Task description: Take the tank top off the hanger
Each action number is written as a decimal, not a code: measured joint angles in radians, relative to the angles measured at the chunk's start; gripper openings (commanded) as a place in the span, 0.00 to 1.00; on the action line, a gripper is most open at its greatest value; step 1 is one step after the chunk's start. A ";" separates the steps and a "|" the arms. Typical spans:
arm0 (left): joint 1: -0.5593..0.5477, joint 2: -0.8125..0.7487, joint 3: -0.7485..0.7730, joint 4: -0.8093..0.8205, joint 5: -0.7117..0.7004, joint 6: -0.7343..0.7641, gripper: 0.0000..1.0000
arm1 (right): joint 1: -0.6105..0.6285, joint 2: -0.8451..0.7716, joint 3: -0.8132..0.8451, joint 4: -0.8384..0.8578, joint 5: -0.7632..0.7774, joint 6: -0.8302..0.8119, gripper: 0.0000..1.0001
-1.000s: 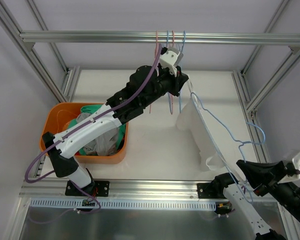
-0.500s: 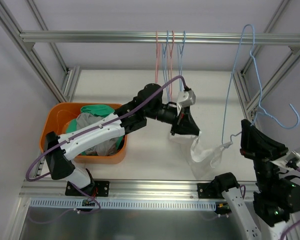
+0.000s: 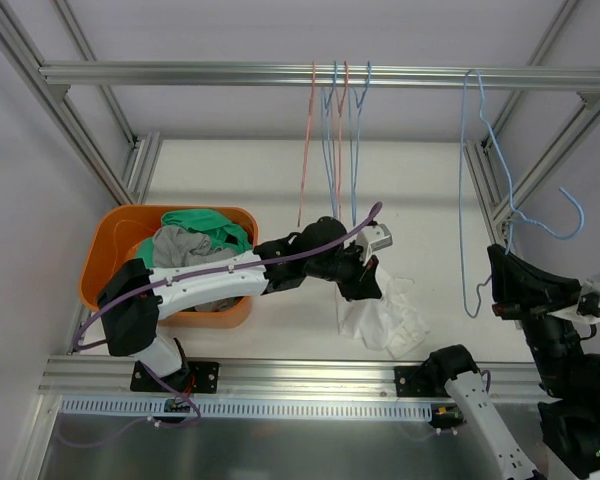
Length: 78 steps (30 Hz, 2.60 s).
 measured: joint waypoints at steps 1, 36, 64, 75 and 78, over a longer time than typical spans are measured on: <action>-0.010 0.000 -0.002 -0.010 -0.030 0.002 0.12 | 0.000 0.011 0.049 -0.082 0.000 0.001 0.00; -0.274 -0.397 -0.397 -0.124 -0.385 -0.038 0.99 | 0.084 1.143 0.941 -0.537 0.058 0.038 0.00; -0.277 -0.354 -0.365 -0.111 -0.521 -0.050 0.99 | 0.176 1.181 0.793 -0.438 0.192 0.128 0.83; -0.277 -0.018 -0.142 -0.072 -0.640 -0.050 0.99 | 0.161 0.695 0.597 -0.529 0.278 0.094 0.99; -0.277 0.092 -0.066 -0.070 -0.672 -0.056 0.99 | 0.160 0.523 0.551 -0.562 0.280 0.094 1.00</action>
